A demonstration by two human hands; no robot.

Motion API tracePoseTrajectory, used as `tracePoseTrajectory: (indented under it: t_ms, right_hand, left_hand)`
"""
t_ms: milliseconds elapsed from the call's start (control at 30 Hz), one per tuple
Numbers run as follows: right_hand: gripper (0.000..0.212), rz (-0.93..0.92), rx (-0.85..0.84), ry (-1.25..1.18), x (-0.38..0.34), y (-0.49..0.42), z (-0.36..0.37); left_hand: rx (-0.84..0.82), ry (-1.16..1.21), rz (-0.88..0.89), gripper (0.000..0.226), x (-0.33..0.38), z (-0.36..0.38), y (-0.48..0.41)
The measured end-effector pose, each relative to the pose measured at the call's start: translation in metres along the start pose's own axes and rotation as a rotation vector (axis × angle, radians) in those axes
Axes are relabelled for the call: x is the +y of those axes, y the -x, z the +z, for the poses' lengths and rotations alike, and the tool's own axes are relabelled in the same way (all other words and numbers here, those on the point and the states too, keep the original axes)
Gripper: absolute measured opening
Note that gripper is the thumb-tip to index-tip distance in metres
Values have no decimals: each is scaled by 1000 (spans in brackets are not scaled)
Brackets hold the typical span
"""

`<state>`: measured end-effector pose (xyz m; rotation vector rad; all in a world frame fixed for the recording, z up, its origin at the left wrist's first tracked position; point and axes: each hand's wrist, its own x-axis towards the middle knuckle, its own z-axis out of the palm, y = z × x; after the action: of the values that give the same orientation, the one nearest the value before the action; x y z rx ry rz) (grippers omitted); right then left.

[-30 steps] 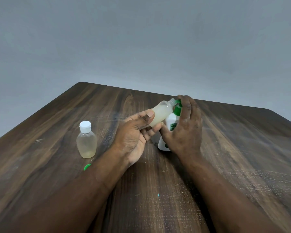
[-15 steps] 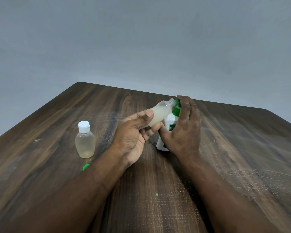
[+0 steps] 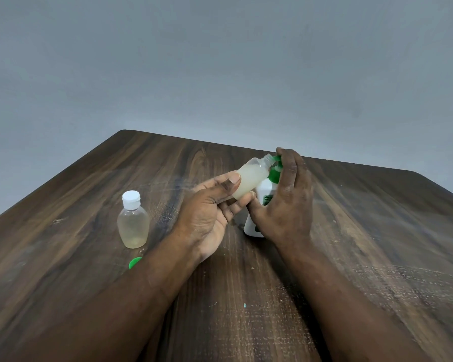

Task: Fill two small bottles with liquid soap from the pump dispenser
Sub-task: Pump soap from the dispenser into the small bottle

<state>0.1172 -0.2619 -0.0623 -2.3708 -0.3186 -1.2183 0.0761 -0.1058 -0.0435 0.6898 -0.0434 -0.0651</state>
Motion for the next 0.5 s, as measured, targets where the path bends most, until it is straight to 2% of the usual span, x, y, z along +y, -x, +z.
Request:
tracePoseTrajectory:
  t_ms: [500]
  right_hand:
    - [95, 15, 0, -29, -4, 0, -3]
  left_hand:
    - [8, -5, -31, 35, 1, 2, 4]
